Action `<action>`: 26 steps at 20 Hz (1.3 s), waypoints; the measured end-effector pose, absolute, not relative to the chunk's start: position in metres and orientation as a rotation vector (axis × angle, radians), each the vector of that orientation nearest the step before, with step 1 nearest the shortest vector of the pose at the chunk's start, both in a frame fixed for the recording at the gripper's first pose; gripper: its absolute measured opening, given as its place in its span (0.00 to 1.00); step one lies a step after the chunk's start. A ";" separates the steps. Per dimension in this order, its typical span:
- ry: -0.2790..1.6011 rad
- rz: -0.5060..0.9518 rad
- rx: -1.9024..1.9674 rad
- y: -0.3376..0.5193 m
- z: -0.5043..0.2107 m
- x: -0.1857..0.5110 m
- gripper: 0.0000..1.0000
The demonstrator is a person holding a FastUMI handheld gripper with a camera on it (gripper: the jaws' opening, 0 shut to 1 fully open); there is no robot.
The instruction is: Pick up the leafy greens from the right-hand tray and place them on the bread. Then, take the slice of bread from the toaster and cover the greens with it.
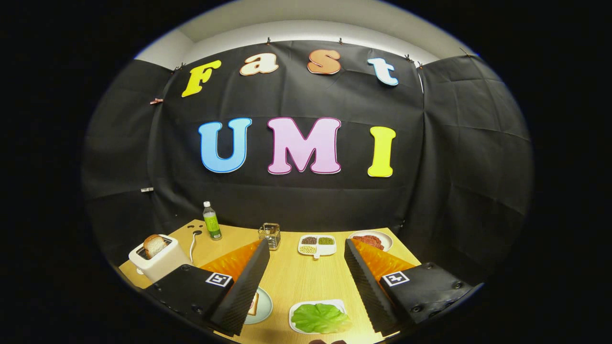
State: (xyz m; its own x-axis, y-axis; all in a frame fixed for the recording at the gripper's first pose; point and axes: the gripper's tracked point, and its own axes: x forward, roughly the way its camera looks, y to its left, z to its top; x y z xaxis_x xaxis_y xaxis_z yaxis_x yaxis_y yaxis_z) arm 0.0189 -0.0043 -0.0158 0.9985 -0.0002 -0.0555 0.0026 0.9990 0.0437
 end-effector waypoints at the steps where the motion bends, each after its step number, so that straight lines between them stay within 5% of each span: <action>1: 0.061 0.001 0.048 -0.004 -0.017 0.019 0.98; 26: 0.531 0.140 0.001 -0.022 -0.200 0.041 0.98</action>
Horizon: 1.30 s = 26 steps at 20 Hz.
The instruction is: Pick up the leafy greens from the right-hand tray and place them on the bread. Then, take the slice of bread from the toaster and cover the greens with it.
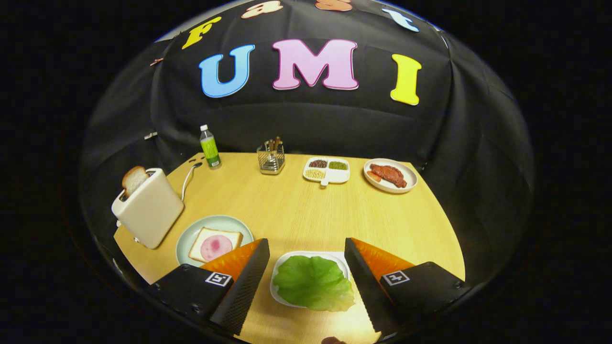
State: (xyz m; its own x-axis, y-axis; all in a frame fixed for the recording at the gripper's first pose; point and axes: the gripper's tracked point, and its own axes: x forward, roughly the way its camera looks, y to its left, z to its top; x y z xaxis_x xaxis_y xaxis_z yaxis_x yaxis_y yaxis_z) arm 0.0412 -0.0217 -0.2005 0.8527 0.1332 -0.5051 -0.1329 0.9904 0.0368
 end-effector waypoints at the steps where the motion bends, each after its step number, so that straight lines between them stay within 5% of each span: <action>1: 0.555 0.152 -0.006 -0.023 -0.210 0.039 0.98; 20: 0.791 0.333 -0.144 -0.032 -0.337 0.034 0.98; 26: 0.799 0.354 -0.127 -0.027 -0.339 0.035 0.90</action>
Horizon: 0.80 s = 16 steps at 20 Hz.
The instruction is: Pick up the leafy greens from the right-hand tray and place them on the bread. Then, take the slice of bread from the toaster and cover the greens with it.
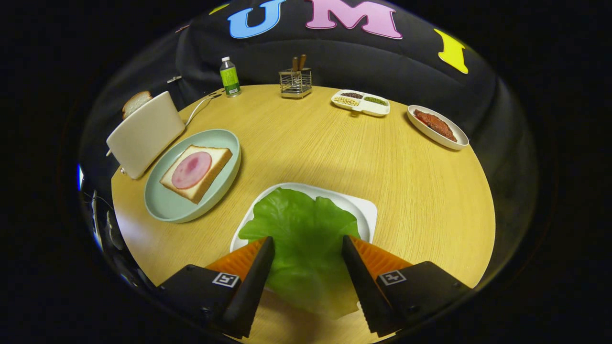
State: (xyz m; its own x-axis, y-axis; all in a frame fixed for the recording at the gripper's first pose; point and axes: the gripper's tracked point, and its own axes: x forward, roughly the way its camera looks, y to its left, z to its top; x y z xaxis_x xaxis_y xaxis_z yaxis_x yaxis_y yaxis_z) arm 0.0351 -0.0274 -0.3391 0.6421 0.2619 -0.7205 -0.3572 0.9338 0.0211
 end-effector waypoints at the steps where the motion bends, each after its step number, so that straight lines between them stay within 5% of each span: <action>1: 0.798 0.355 -0.133 -0.027 -0.339 0.034 0.90; 5: 0.799 0.374 -0.146 -0.024 -0.339 0.033 0.74; 8: 0.802 0.369 -0.139 -0.025 -0.340 0.034 0.40; 12: 0.799 0.359 -0.143 -0.025 -0.338 0.037 0.16; 16: 0.818 0.359 -0.138 -0.025 -0.338 0.040 0.07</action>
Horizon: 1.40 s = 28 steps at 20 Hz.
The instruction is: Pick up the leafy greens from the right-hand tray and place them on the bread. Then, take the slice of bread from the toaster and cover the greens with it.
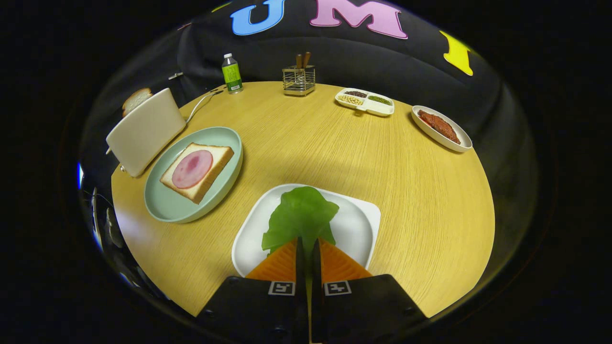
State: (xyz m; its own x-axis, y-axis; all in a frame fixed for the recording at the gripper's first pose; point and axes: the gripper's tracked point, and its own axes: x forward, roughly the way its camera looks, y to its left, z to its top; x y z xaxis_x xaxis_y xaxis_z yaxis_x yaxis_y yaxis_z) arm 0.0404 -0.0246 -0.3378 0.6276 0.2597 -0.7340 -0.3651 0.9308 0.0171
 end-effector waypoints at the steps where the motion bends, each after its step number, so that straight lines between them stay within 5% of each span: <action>1: 0.825 0.361 -0.144 -0.025 -0.339 0.037 0.06; 15: 0.745 0.307 -0.110 0.028 -0.238 0.039 0.05; 28: 0.748 0.454 -0.168 0.157 -0.219 0.053 0.05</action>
State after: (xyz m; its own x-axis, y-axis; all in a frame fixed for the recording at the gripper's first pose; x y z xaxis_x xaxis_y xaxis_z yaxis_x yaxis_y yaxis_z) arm 0.0526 0.1574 -0.2188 0.6421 0.3372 -0.6885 -0.4547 0.8906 0.0120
